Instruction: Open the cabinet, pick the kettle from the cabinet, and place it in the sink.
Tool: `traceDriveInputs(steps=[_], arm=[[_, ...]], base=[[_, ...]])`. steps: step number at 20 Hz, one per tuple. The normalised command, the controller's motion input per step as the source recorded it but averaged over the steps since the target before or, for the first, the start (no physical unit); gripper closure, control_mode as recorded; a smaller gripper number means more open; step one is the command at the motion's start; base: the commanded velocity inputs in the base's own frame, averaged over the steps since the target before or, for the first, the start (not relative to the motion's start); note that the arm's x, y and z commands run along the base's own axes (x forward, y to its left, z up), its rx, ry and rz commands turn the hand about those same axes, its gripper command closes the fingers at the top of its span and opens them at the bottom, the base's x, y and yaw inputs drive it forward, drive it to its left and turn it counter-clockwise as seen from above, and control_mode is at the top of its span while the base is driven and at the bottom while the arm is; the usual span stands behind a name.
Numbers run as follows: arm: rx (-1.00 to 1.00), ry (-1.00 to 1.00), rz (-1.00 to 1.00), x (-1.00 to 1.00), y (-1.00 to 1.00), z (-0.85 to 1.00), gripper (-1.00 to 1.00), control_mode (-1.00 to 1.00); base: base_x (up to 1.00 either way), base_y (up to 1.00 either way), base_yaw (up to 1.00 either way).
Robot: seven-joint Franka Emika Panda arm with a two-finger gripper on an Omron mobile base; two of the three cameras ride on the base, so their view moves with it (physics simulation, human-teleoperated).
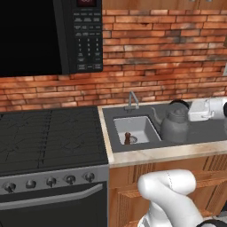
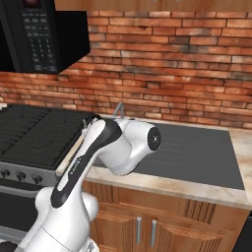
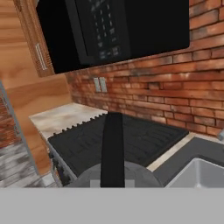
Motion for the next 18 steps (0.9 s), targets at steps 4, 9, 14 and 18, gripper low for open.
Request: traceDriveInputs(steps=[4, 9, 14, 18], arm=[[0.0, -0.01, 0.1, 0.41, 0.0, -0.18, 1.0, -1.0], [0.0, 0.0, 0.03, 0.45, 0.0, -0.14, 1.0, -1.0], [0.0, 0.03, 0.01, 0.43, 0.02, -0.16, 1.0, -1.0], [0.0, 0.01, 0.02, 0.36, 0.04, -0.25, 1.0, -1.0]], base=[[0.0, 0.0, 0.0], [0.0, 0.0, 0.0], [0.0, 0.0, 0.0], [0.0, 0.0, 0.0]])
